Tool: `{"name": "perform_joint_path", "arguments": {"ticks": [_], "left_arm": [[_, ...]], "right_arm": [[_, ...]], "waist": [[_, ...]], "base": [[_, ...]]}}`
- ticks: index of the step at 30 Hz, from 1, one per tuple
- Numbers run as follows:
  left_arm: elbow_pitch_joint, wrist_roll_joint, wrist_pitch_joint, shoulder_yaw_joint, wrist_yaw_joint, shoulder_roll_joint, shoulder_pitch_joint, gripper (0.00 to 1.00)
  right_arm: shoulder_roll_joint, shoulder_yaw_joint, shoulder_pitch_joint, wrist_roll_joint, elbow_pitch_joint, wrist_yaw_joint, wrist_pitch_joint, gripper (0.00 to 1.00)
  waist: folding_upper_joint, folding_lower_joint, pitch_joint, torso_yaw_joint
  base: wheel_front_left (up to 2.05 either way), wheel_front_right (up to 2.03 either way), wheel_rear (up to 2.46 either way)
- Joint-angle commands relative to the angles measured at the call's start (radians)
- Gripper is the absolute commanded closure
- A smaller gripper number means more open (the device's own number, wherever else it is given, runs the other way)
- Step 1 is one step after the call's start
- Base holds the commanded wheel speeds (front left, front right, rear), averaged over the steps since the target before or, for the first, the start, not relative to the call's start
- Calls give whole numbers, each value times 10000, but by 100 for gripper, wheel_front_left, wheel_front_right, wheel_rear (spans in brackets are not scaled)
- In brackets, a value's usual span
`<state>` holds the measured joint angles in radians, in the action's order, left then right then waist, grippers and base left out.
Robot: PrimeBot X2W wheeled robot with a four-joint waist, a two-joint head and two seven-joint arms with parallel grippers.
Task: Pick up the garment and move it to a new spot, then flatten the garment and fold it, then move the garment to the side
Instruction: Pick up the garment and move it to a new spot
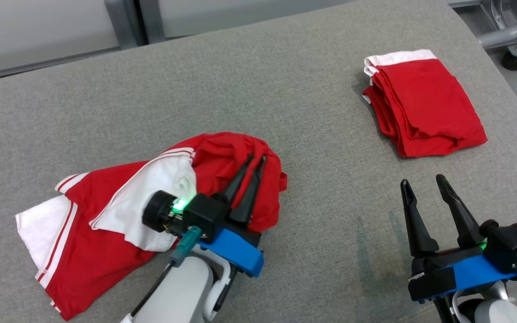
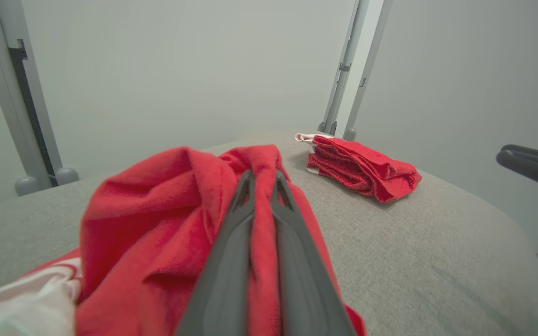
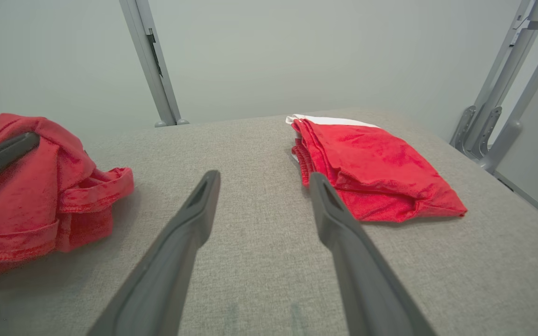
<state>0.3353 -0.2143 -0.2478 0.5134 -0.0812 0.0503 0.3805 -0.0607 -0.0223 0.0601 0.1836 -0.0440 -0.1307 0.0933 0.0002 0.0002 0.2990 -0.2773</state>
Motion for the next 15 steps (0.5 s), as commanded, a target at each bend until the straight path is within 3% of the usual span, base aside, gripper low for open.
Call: {"name": "perform_joint_path", "arguments": {"ticks": [1, 3, 4, 5, 6, 11, 15], "left_arm": [[99, -43, 1, 114, -1, 19, 135, 100], [407, -152, 28, 524, 15, 14, 280, 100], [551, -195, 17, 681, 49, 12, 360, 89], [654, -248, -13, 806, 83, 11, 430, 51], [713, -263, -46, 932, 102, 14, 485, 0], [495, -388, -157, 1279, 265, 12, 551, 0], [19, -368, -171, 927, 537, 87, 352, 0]], "right_arm": [[51, -4, 143, 33, 31, 0, 96, 0], [52, -24, 214, 42, 106, 0, 158, 0], [57, -40, 257, 47, 150, 0, 182, 0], [64, -47, 290, 51, 205, 0, 218, 0], [72, -40, 316, 49, 252, 0, 241, 0], [86, 22, 307, -19, 445, 0, 261, 0], [87, 47, 187, -92, 467, 0, 155, 0]], "waist": [[-2, -2, 51, -4], [-2, -2, 154, -35], [-2, -2, 185, -44], [-2, -2, 195, -38], [-2, -2, 179, -3], [-2, -2, -189, 351], [-2, -2, -657, 789]], "base": [[0, 0, 0], [0, 0, 0], [0, 0, 0], [0, 0, 0], [0, 0, 0], [0, 0, 0], [0, 0, 0]]}}
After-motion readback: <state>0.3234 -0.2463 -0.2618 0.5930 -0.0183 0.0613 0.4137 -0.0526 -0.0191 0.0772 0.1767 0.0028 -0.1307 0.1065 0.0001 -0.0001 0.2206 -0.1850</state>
